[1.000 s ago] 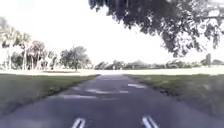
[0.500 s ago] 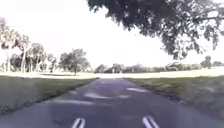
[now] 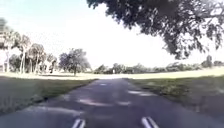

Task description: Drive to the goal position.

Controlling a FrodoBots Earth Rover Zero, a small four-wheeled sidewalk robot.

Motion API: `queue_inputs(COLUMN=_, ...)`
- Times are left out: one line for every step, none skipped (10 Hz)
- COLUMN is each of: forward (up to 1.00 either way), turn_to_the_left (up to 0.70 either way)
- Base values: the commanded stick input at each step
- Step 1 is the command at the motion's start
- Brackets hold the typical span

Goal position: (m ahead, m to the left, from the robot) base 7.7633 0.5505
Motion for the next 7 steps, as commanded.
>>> queue_inputs(forward=0.85, turn_to_the_left=0.04)
queue_inputs(forward=0.85, turn_to_the_left=0.0)
queue_inputs(forward=0.85, turn_to_the_left=0.0)
queue_inputs(forward=0.85, turn_to_the_left=0.0)
queue_inputs(forward=0.85, turn_to_the_left=0.0)
queue_inputs(forward=0.85, turn_to_the_left=0.0)
queue_inputs(forward=0.85, turn_to_the_left=0.0)
